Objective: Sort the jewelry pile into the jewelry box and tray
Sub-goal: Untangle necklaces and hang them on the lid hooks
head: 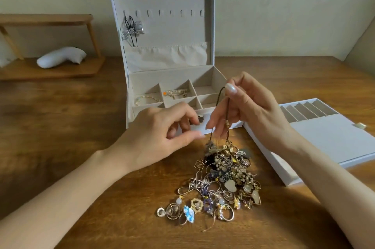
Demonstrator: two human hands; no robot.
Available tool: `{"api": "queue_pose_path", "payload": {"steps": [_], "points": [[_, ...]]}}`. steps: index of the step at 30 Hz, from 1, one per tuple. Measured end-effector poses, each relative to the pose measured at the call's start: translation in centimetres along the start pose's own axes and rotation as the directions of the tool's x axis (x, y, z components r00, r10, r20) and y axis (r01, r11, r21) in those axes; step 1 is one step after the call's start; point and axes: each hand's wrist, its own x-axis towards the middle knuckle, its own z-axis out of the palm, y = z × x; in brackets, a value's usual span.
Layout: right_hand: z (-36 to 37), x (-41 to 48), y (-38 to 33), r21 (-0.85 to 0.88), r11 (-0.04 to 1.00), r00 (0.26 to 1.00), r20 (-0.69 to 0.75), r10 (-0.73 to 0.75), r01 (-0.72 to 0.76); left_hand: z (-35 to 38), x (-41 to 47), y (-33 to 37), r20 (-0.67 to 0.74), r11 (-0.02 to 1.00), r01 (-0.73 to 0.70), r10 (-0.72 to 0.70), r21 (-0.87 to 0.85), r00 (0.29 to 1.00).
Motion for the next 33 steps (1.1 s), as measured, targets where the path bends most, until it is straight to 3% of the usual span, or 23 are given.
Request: {"api": "queue_pose_path", "payload": {"steps": [2,4,7,9,16,21,25,27,30,33], "points": [[0.0,0.1,-0.2,0.050,0.998,0.999,-0.017,0.027,-0.026,0.7,-0.1,0.6,0.063,1.000,0.016,-0.016,0.000,0.998],[0.0,0.3,-0.3,0.111,0.992,0.998,-0.012,0.061,-0.060,1.8,0.0,1.4,0.137,0.990,0.119,-0.108,-0.081,0.985],[0.0,0.5,-0.5,0.169,0.982,0.996,0.015,0.082,-0.084,3.1,0.2,2.2,0.259,0.853,0.359,-0.274,-0.379,0.926],[-0.1,0.5,-0.5,0.191,0.978,0.996,0.049,0.079,-0.087,3.4,0.2,2.3,0.262,0.796,0.404,-0.315,-0.451,0.912],[-0.7,0.5,-0.4,-0.016,0.996,0.984,0.151,0.092,-0.090,2.8,0.4,1.9,0.237,0.692,0.474,-0.415,-0.545,0.879],[-0.3,0.2,-0.3,-0.096,0.993,0.988,0.131,0.085,-0.073,2.7,0.2,1.7,0.305,0.754,0.467,-0.359,-0.462,0.882],[-0.8,0.3,-0.2,-0.284,0.958,0.999,-0.009,0.046,-0.047,2.0,0.1,1.9,0.190,0.782,0.405,-0.358,-0.474,0.914],[-1.2,0.3,-0.1,-0.294,0.951,0.995,-0.060,0.077,-0.092,1.5,0.2,1.9,0.088,0.794,0.353,-0.358,-0.496,0.930],[-1.5,0.1,0.0,-0.280,0.938,0.972,0.055,0.228,-0.204,1.3,0.2,1.9,-0.016,0.786,0.300,-0.367,-0.541,0.930],[-1.0,0.0,0.5,-0.278,0.936,0.942,0.194,0.275,-0.216,1.4,0.2,1.8,-0.023,0.729,0.311,-0.408,-0.610,0.913]]}}
